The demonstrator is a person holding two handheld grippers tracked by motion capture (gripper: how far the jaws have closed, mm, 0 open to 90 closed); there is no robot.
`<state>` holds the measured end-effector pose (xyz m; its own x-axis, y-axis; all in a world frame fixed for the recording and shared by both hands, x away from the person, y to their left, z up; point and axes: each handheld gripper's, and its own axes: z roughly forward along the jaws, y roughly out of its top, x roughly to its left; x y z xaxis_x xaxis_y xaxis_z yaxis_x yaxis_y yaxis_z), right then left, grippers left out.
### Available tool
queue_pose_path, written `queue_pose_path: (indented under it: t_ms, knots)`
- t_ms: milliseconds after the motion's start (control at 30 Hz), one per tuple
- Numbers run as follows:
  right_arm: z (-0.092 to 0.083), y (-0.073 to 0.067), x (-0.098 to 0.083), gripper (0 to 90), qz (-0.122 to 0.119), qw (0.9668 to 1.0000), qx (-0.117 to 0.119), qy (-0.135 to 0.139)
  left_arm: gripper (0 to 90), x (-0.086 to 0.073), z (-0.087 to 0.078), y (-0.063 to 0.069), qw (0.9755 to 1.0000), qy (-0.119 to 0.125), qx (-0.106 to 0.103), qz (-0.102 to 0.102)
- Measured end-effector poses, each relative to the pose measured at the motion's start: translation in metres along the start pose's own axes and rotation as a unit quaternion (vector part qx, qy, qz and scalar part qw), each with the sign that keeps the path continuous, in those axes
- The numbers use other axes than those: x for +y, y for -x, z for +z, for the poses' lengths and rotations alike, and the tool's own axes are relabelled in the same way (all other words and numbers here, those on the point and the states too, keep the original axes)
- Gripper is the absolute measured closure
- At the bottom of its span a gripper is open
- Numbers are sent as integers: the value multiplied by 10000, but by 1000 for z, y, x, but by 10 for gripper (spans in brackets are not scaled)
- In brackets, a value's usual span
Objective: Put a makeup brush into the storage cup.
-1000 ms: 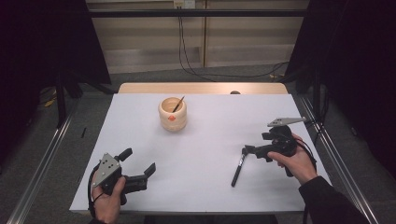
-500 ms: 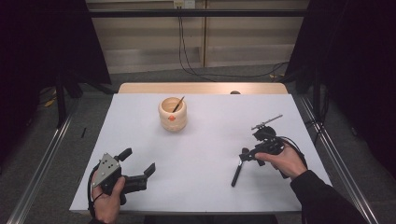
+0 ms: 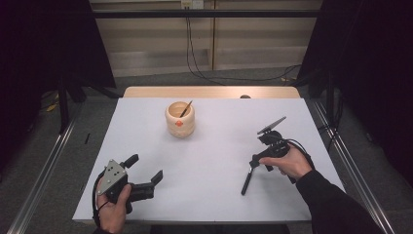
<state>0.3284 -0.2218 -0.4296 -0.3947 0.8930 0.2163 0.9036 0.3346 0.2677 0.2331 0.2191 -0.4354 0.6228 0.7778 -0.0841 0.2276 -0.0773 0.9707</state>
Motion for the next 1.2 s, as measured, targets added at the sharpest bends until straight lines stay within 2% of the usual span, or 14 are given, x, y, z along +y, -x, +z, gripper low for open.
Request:
queue_pose_path:
  t_ms: [267, 367, 433, 467, 500, 533, 667, 700, 733, 767, 900, 967, 1100, 1200]
  knots:
    - [8, 0, 5, 457, 186, 9997, -19, -158, 12, -1, 0, -1, 10000, -3, -12, 34]
    - [9, 0, 7, 475, 346, 9989, -47, -300, 12, -1, -1, -1, 10000, -11, -38, 48]
    - [12, 1, 7, 483, 354, 9990, -7, -279, 12, -1, -1, -1, 10000, -19, -20, 58]
    - [12, 0, 7, 490, 444, 9984, -16, -340, 12, -1, 0, -1, 10000, -15, -38, 59]
    - [13, 0, 7, 497, 374, 9988, -17, -320, 12, -1, 0, -1, 10000, -22, -26, 65]
    - [14, -1, 7, 500, 476, 9983, -19, -349, 12, -1, 0, -2, 10000, -20, -33, 70]
    - [18, 0, 9, 526, 484, 9982, -48, -353, 12, -1, 0, -2, 10000, -18, -18, 85]
    - [19, 0, 10, 529, 567, 9975, -72, -410, 10, -1, -1, -2, 10000, -24, -7, 74]
    - [20, 1, 10, 531, 515, 9980, -54, -365, 10, -1, -1, -2, 10000, -18, -6, 59]
    - [20, 0, 10, 542, 585, 9974, -95, -409, 10, -1, -1, -2, 10000, -25, -10, 75]
    - [23, 0, 9, 591, 602, 9970, -242, -429, 9, -1, 0, -2, 9999, -29, -39, 102]
    - [23, 1, 9, 613, 548, 9975, -231, -391, 10, -1, 0, -2, 10000, -32, -23, 90]
    - [22, 2, 9, 645, 628, 9967, -280, -443, 10, -2, 0, -2, 9999, -15, -73, 93]
    - [23, 0, 9, 660, 547, 9969, -354, -442, 9, -1, 0, -1, 9999, -1, -96, 76]
